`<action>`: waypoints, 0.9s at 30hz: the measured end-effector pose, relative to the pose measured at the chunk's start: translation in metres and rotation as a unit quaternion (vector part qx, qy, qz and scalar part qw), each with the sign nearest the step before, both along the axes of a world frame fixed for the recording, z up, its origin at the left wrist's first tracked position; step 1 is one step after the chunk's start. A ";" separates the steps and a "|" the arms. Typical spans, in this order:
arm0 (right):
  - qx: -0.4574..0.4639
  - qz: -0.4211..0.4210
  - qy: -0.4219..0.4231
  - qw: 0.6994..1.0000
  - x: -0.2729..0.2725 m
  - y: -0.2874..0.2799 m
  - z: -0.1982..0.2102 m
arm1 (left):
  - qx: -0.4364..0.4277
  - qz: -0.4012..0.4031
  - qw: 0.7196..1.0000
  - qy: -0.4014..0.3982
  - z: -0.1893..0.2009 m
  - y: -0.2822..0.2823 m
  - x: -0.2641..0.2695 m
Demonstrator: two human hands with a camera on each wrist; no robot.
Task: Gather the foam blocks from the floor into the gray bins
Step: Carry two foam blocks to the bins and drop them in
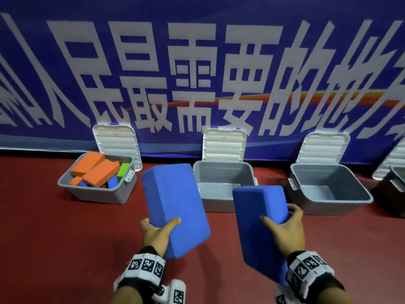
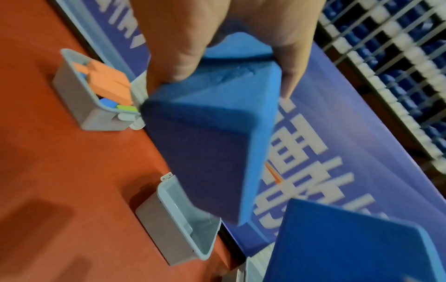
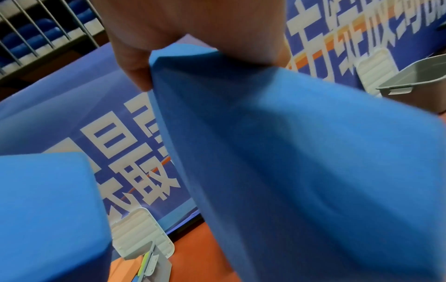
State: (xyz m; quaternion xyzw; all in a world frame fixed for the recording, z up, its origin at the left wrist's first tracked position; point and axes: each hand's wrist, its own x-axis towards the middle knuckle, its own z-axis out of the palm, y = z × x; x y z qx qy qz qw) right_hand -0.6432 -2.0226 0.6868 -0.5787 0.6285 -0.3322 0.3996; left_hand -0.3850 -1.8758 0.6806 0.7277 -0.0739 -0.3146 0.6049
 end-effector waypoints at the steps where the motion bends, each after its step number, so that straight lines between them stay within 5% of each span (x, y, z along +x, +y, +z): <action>1: 0.002 0.021 0.001 1.000 0.009 -0.022 0.002 | 0.003 -0.004 1.000 -0.008 0.004 -0.020 0.008; 12: -0.011 0.090 0.053 0.994 0.101 -0.221 0.013 | -0.006 0.010 1.000 0.021 0.022 -0.206 0.096; 17: 0.014 0.080 0.204 0.976 0.145 -0.288 -0.021 | 0.027 -0.041 0.997 0.067 -0.029 -0.272 0.142; 27: 0.135 0.101 0.268 0.948 0.248 -0.440 -0.128 | 0.069 -0.025 0.986 0.151 -0.168 -0.423 0.228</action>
